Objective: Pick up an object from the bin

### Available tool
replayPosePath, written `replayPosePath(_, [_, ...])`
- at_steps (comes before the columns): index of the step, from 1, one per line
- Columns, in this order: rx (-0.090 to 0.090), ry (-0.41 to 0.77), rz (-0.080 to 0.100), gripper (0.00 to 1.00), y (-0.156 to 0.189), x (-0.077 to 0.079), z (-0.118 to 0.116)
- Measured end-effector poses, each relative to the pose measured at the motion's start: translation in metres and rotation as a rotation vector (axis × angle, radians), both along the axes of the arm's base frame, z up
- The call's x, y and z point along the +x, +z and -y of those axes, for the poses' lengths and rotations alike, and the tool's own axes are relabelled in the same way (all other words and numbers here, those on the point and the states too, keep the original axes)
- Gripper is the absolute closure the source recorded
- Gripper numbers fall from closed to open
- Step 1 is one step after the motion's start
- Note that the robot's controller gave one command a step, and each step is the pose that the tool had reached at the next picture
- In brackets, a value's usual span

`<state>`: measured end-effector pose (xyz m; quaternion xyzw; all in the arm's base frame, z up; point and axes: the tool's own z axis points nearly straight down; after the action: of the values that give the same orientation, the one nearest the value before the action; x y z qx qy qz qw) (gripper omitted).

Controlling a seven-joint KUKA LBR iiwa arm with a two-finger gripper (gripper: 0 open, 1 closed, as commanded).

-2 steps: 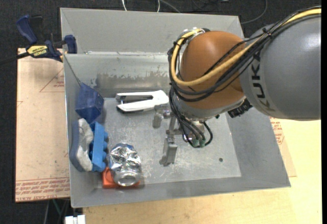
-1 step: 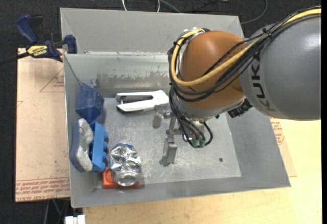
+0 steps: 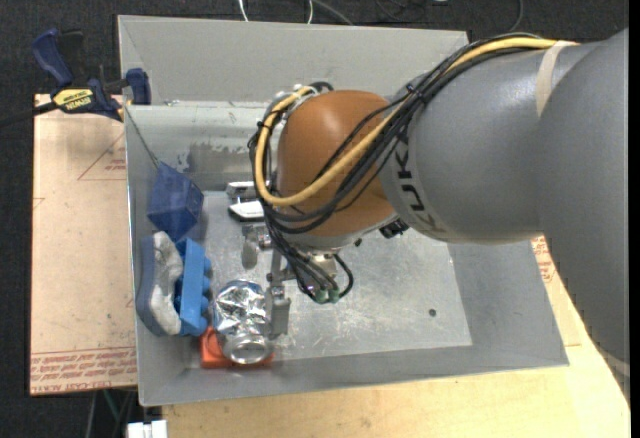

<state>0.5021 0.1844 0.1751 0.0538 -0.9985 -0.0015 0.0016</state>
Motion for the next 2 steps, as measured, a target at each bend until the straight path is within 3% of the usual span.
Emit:
replayPosePath(1, [0.000, 0.057, 0.008, 0.00, -0.021, 0.001, 0.001])
replayPosePath(2, [-0.001, 0.154, 0.025, 0.00, -0.064, -0.013, 0.019])
